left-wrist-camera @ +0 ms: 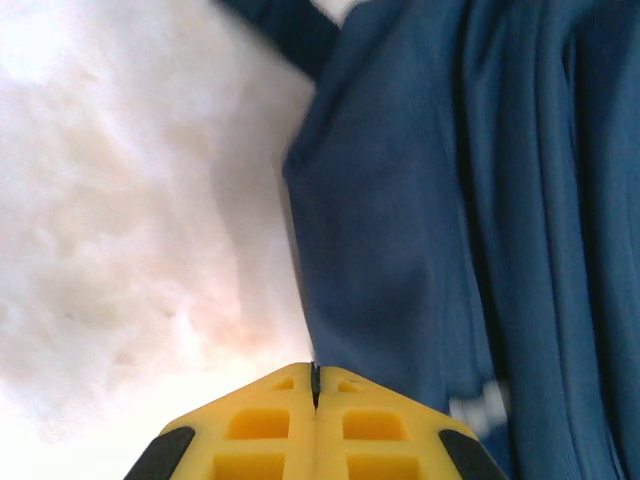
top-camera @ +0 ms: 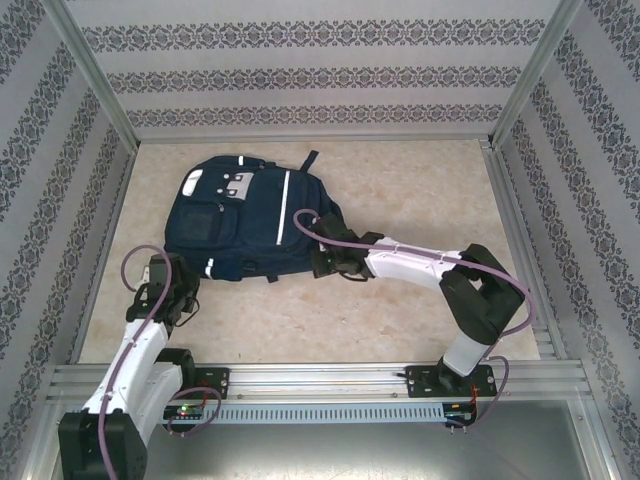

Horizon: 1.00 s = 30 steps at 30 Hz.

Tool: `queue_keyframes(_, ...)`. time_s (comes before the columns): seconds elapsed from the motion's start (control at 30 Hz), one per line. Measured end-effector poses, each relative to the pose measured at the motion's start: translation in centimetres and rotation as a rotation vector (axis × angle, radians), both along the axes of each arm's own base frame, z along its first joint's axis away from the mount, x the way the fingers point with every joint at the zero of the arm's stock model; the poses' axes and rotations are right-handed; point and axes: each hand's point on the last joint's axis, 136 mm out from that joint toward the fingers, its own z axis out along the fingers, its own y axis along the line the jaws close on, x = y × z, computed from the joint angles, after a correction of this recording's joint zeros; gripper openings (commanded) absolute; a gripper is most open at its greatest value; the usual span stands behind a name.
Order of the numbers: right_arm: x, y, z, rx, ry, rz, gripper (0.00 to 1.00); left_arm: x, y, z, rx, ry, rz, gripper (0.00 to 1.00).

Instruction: Pack the student bag

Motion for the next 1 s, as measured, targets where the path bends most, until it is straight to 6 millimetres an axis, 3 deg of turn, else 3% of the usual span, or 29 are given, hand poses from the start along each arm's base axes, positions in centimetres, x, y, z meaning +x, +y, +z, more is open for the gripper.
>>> queue_keyframes(0.03, 0.1, -0.2, 0.1, -0.005, -0.003, -0.001, 0.0, 0.1, -0.2, -0.2, -0.008, 0.016, -0.019, 0.0)
queue_keyframes(0.13, -0.5, 0.0, -0.1, -0.017, 0.001, 0.022, 0.0, 0.6, -1.5, -0.3, -0.06, 0.033, -0.077, 0.15)
queue_keyframes(0.27, -1.8, 2.2, -0.1, -0.026, 0.01, 0.083, 0.0, 0.9, -3.9, 0.0, -0.136, 0.016, -0.151, 0.2)
queue_keyframes(0.33, -2.7, 3.8, -0.3, -0.023, 0.018, 0.123, 0.0, 0.9, -5.8, 0.6, -0.168, -0.01, -0.202, 0.22)
queue_keyframes(0.43, -4.1, 6.1, -0.4, -0.003, 0.033, 0.177, 0.0, 0.7, -9.5, 1.1, -0.21, -0.049, -0.298, 0.37)
queue_keyframes(0.57, -5.7, 8.8, -0.2, 0.031, 0.053, 0.236, 0.0, -0.2, -13.6, -0.1, -0.241, -0.031, -0.388, 0.5)
queue_keyframes(0.67, -6.6, 10.4, 0.0, 0.046, 0.058, 0.268, 0.0, 0.1, -14.9, -1.3, -0.232, -0.004, -0.399, 0.54)
queue_keyframes(0.8, -6.9, 11.3, -0.4, 0.039, 0.063, 0.28, 0.0, 0.5, -15.2, -2.8, -0.195, 0.043, -0.378, 0.56)
queue_keyframes(0.87, -7.0, 11.4, -0.4, 0.037, 0.063, 0.282, 0.0, 0.9, -15.4, -3.1, -0.176, 0.046, -0.374, 0.55)
queue_keyframes(0.93, -7.0, 11.5, -0.4, 0.037, 0.06, 0.283, 0.0, 1.1, -15.4, -3.3, -0.159, 0.046, -0.37, 0.45)
queue_keyframes(1.0, -7.0, 11.5, -0.4, 0.036, 0.06, 0.282, 0.0, 1.7, -15.7, -3.2, -0.159, 0.03, -0.368, 0.1)
